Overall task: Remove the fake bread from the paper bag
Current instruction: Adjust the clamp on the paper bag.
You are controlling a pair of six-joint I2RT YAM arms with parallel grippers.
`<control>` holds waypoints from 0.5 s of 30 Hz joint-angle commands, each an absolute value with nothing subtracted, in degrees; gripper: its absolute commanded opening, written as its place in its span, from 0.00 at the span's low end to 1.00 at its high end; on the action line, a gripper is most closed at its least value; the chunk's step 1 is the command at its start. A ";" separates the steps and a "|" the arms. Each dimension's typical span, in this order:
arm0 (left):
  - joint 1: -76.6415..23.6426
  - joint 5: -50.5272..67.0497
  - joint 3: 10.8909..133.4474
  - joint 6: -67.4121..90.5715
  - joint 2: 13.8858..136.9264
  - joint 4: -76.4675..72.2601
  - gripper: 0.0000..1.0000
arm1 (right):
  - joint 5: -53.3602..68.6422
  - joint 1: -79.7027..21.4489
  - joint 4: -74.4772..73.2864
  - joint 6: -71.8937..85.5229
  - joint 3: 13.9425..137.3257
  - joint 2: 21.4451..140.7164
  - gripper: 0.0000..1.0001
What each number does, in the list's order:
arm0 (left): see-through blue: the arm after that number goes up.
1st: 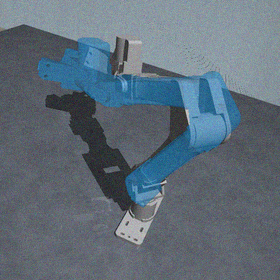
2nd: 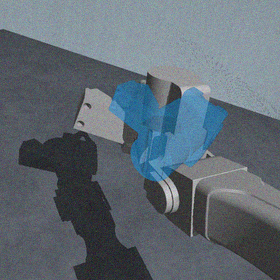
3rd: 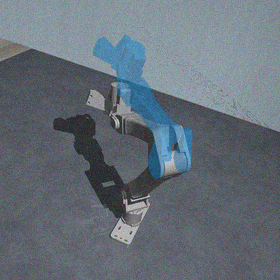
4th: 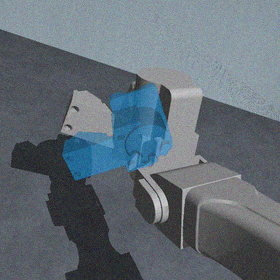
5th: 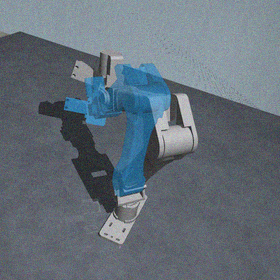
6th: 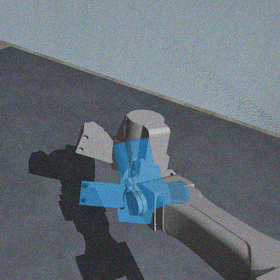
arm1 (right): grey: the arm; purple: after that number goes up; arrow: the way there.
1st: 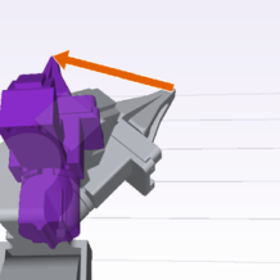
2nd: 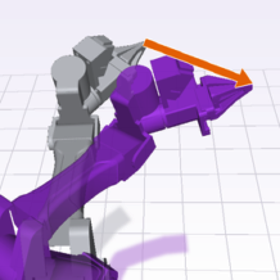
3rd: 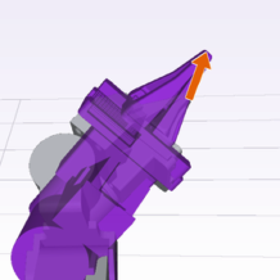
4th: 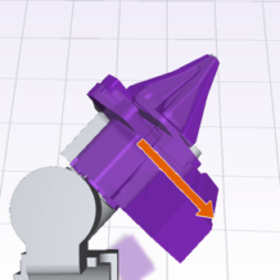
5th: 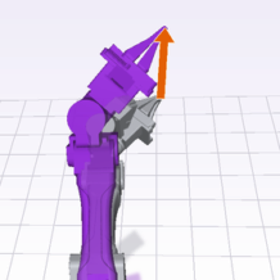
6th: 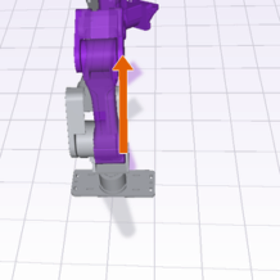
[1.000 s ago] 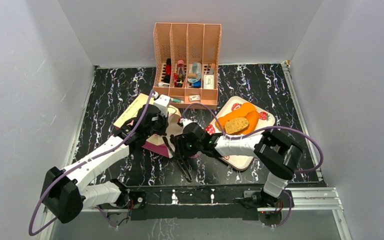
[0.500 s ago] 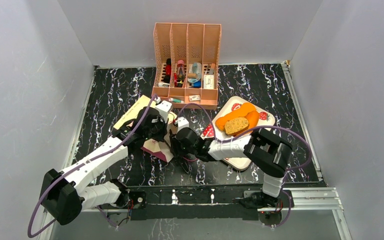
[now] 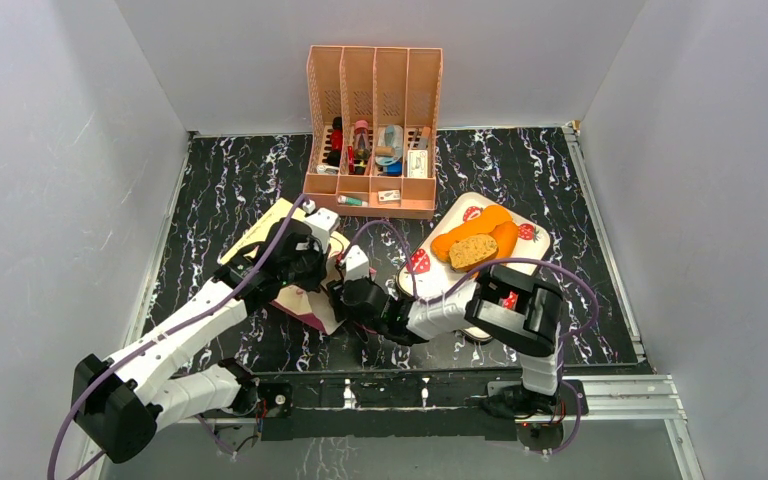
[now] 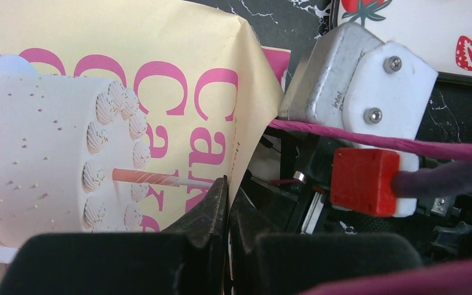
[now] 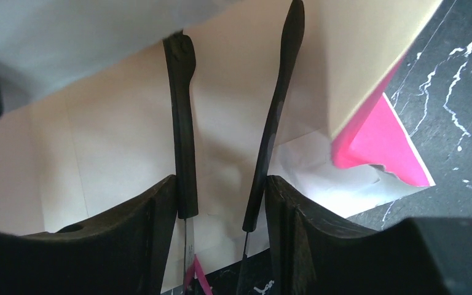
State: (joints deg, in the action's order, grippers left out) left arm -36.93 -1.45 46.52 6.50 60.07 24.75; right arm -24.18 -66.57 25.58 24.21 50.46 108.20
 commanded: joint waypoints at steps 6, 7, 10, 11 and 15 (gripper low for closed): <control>-37.31 -0.52 48.40 8.52 58.27 27.59 0.00 | -24.70 -68.37 30.83 22.85 46.26 105.91 0.54; -37.28 -0.53 48.49 8.56 58.41 27.60 0.00 | -24.91 -68.64 30.85 22.77 45.67 105.69 0.55; -37.32 -0.53 48.96 8.54 58.98 27.60 0.00 | -25.84 -69.35 31.01 22.81 44.57 105.31 0.56; -37.28 -0.53 49.08 8.58 59.13 27.55 0.00 | -26.26 -69.60 31.02 22.96 44.18 105.23 0.56; -37.28 -0.20 49.22 8.65 59.35 27.06 0.00 | -27.58 -70.85 32.52 24.15 42.26 105.54 0.56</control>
State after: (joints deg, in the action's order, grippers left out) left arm -36.97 -1.43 47.07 7.73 59.81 25.78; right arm -25.71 -69.30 30.65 23.46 44.60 106.45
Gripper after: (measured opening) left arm 0.008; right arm 0.557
